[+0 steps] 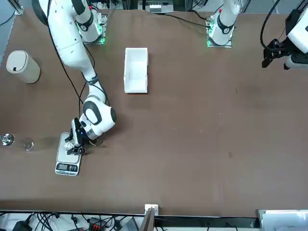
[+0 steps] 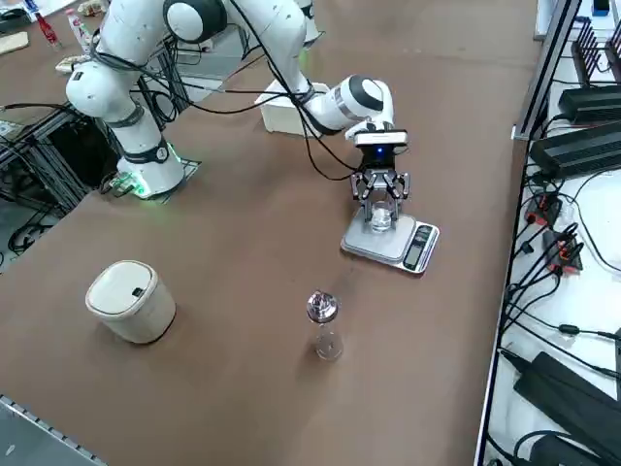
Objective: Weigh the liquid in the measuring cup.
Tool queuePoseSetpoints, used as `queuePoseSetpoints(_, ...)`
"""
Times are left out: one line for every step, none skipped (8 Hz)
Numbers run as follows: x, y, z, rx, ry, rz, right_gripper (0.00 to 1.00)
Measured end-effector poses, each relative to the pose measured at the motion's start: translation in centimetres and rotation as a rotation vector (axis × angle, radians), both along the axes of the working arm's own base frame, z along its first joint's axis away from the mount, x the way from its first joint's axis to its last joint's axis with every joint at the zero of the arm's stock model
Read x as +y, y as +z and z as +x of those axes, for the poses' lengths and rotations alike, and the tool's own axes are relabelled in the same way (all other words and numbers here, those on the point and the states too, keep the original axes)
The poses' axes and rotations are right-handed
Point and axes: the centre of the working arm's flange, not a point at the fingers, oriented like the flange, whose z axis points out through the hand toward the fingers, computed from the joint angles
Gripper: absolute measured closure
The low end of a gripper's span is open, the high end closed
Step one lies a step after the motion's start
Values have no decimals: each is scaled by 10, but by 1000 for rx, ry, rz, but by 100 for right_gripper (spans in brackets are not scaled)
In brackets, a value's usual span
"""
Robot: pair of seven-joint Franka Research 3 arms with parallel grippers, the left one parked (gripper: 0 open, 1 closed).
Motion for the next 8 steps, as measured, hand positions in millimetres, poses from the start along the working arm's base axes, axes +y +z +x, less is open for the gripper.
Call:
queuePoseSetpoints(0, 0, 1, 7, 3, -3, 38)
queuePoseSetpoints(0, 1, 1, 24, 7, -6, 22)
queuePoseSetpoints(3, 2, 1, 54, 9, -2, 2)
queuePoseSetpoints(9, 9, 2, 112, -6, 27, 0)
queuePoseSetpoints(18, 32, 6, 187, -25, 84, 0)
queuePoseSetpoints(30, 73, 10, 262, -26, 163, 0)
queuePoseSetpoints(42, 124, 8, 358, -8, 247, 0)
queuePoseSetpoints(54, 179, 0, 472, 37, 342, 0)
